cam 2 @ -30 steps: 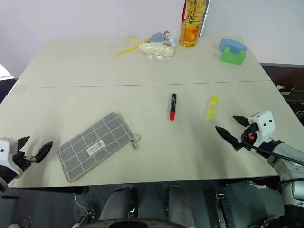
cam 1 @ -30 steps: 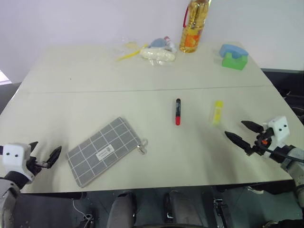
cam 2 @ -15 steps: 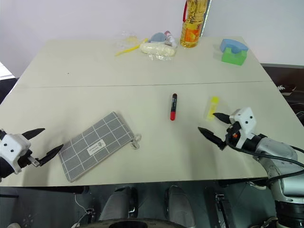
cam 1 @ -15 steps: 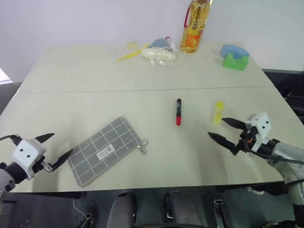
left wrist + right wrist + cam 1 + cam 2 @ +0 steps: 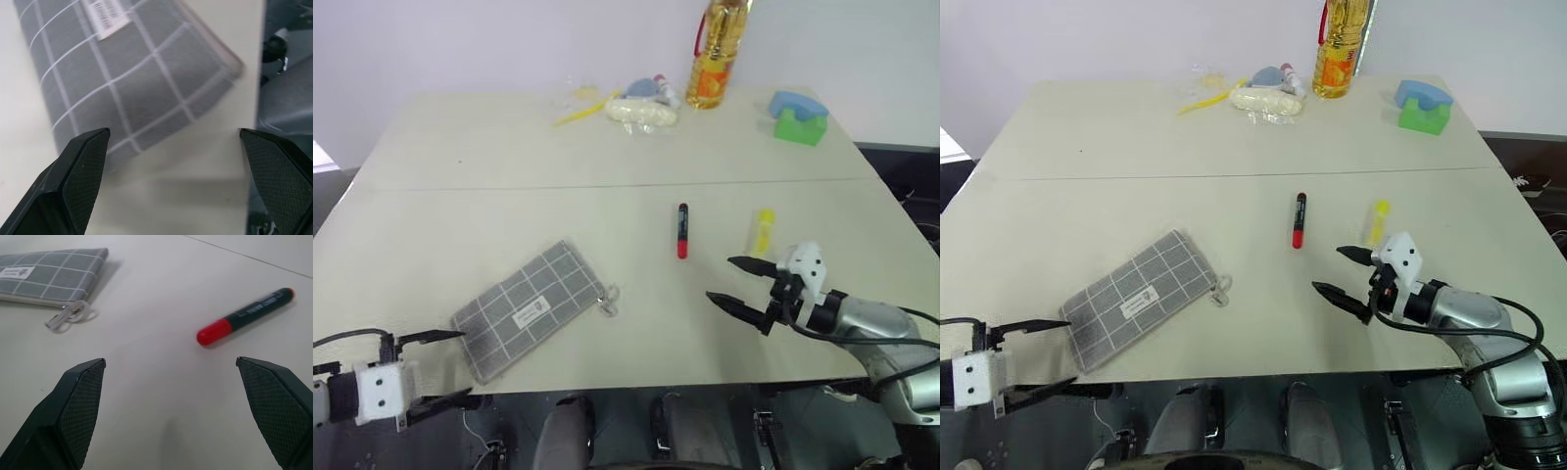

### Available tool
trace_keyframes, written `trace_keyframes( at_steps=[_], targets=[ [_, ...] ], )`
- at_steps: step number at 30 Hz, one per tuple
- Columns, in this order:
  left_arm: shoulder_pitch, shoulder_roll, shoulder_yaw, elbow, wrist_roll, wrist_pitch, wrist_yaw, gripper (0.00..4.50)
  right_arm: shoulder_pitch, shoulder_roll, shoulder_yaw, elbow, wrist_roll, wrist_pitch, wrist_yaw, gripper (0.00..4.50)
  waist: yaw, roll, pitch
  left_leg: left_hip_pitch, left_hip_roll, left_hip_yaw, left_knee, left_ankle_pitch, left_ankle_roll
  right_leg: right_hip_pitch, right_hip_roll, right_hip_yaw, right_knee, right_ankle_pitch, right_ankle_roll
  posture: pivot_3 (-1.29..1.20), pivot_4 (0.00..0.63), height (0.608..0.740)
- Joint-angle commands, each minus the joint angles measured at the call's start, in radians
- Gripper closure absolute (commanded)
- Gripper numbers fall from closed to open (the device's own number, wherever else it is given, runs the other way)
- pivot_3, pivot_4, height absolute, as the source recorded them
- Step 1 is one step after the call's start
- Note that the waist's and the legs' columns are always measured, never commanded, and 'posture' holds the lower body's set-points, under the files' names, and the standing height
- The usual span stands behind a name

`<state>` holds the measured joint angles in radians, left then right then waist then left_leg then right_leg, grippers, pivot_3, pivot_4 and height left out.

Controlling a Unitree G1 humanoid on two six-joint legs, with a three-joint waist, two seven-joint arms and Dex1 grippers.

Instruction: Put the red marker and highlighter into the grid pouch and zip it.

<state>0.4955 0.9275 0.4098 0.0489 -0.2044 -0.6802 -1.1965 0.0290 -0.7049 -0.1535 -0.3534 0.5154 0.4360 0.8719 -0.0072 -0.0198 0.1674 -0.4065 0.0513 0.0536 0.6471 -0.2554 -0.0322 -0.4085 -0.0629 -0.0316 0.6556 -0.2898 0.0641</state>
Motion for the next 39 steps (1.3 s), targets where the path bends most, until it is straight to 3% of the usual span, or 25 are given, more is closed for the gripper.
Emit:
trace_keyframes(
  at_steps=[1,8,21,24,30,39],
  targets=[
    [-0.049,0.028,-0.025,0.034,0.016,-0.041,0.007,0.00,-0.026,0.008,0.003,-0.039,0.008,-0.006,-0.008,0.07,0.000,0.000,0.000,0.000,0.000,0.000,0.000,0.000,0.000,0.000,0.000,0.000,0.000,0.000,0.000,0.00,0.150,0.740],
    [-0.123,0.041,-0.088,0.087,0.060,-0.105,0.034,0.00,-0.028,0.019,0.010,-0.062,0.014,-0.002,-0.034,0.07,-0.003,0.001,0.000,0.000,0.000,0.001,0.000,0.000,0.000,0.000,0.002,0.000,0.000,0.002,0.004,0.00,0.150,0.740],
    [-0.205,-0.029,-0.180,0.113,0.138,-0.196,0.196,0.00,-0.019,0.049,0.031,-0.084,0.003,-0.014,-0.070,0.07,0.000,0.004,-0.002,0.001,-0.001,0.001,0.000,0.000,0.000,0.001,0.002,0.000,0.000,0.002,0.004,0.00,0.150,0.740],
    [-0.215,-0.042,-0.196,0.142,0.166,-0.237,0.234,1.24,-0.015,0.056,0.038,-0.079,-0.005,-0.024,-0.067,0.00,0.000,0.005,-0.003,0.001,-0.001,0.001,0.000,0.000,0.000,0.002,0.002,0.000,0.000,0.002,0.004,0.00,0.150,0.740],
    [-0.241,-0.064,-0.235,0.147,0.208,-0.267,0.310,4.47,-0.024,0.072,0.061,-0.098,-0.005,-0.022,-0.080,0.00,-0.002,0.004,-0.003,0.001,0.000,0.001,0.000,0.000,0.000,0.002,0.002,0.000,0.000,0.002,0.004,0.00,0.150,0.740],
    [-0.283,-0.115,-0.267,0.067,0.210,-0.281,0.413,4.47,-0.093,0.097,0.104,-0.113,-0.009,-0.002,-0.124,0.00,-0.003,0.004,-0.003,0.001,0.000,0.001,0.001,0.000,0.000,0.002,0.002,0.000,0.000,0.003,0.005,0.00,0.150,0.740]
  ],
)
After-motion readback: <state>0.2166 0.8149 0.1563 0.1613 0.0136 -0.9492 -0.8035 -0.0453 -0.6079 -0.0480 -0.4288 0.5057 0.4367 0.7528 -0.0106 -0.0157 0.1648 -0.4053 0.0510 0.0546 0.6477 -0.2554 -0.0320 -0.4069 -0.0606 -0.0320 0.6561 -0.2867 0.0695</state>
